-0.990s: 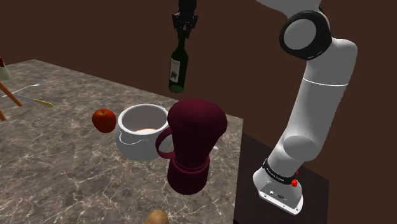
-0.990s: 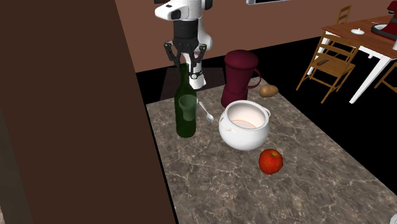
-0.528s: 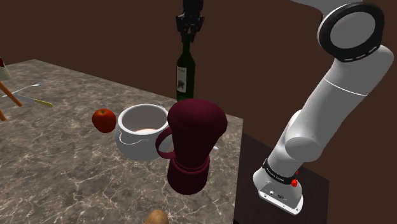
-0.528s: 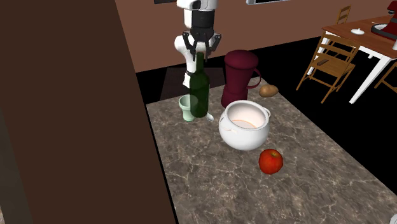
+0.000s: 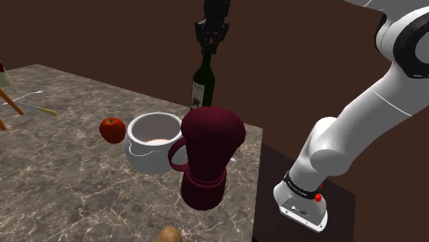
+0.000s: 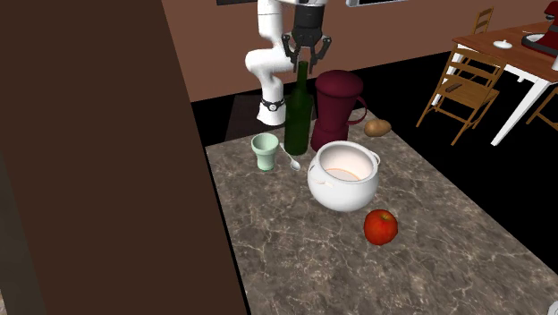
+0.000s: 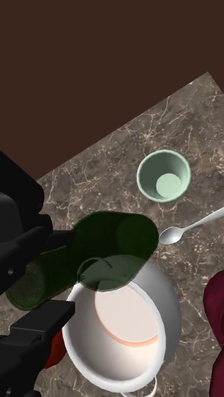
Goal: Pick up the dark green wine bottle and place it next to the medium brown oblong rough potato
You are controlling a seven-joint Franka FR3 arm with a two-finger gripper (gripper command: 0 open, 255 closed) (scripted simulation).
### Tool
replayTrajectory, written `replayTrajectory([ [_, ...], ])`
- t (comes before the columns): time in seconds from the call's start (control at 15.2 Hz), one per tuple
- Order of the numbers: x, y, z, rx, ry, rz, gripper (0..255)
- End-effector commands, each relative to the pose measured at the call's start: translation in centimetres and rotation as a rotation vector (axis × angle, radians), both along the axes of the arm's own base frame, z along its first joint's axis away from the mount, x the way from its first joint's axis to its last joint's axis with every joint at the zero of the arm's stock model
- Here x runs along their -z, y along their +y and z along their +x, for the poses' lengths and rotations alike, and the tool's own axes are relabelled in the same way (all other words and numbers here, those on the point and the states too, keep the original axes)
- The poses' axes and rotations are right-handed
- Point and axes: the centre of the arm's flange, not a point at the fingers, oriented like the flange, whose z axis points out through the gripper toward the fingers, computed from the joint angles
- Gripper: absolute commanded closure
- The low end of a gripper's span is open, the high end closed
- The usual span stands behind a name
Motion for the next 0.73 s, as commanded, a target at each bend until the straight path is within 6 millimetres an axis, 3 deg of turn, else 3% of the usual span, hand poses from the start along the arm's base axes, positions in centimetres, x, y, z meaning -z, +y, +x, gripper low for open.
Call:
replayTrajectory([
  [0.0, -0.1, 1.5, -2.3, 0.001, 0.000, 0.000, 255],
  [0.66, -0.1, 9.2, -13.0, 0.001, 0.000, 0.000, 255],
])
